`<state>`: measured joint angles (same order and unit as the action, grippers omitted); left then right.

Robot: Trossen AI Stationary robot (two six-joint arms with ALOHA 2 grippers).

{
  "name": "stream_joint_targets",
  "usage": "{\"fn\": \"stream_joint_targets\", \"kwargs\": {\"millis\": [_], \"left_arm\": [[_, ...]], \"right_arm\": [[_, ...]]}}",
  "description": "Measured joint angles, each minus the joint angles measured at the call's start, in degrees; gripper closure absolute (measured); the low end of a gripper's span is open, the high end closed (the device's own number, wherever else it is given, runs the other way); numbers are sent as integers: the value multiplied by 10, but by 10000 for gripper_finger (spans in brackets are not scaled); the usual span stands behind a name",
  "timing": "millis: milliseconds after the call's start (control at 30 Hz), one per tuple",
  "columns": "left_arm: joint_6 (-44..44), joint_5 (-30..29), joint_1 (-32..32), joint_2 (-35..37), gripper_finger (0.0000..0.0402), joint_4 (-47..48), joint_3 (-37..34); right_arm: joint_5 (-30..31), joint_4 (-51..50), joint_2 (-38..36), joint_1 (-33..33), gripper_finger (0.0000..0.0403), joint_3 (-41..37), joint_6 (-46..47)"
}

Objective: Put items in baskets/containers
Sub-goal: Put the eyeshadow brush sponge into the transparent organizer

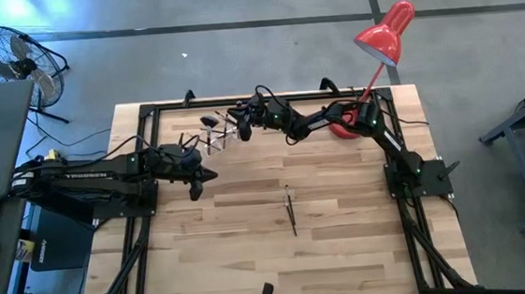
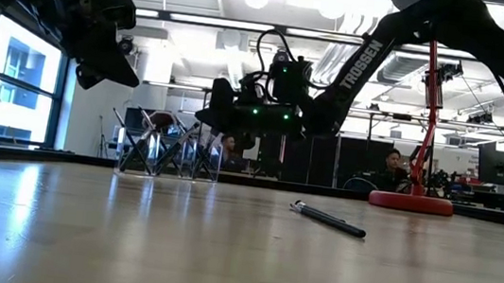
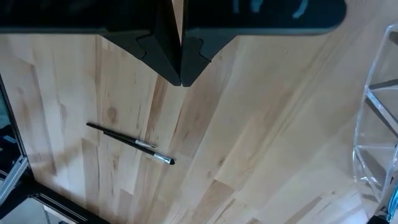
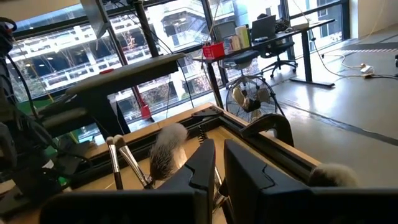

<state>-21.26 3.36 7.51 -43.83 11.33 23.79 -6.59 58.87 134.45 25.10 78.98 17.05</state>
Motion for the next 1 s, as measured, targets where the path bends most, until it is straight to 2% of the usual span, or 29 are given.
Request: {"fn": "stream_joint_targets", "kwargs": {"millis": [200, 367, 567, 667, 800, 1000], "left_arm": [[0, 2, 0, 0, 401, -2, 0], [0, 1, 0, 0, 401, -10, 1], [-1, -24, 0, 0, 401, -11, 1], [-6, -34, 0, 0, 401, -18, 1], [-17, -40, 0, -2, 401, -26, 1], [-17, -40, 0, -2, 401, -51, 1]], "right_arm": [[-21, 27, 0, 0, 376, 0, 13], [-62, 69, -1, 0, 385, 0, 50], [-117, 41, -37, -8, 400, 0, 48], [-124, -48, -81, -17, 400, 0, -5], [-115, -238, -157, -32, 401, 0, -89], [30, -561, -267, -74, 402, 0, -152]]}}
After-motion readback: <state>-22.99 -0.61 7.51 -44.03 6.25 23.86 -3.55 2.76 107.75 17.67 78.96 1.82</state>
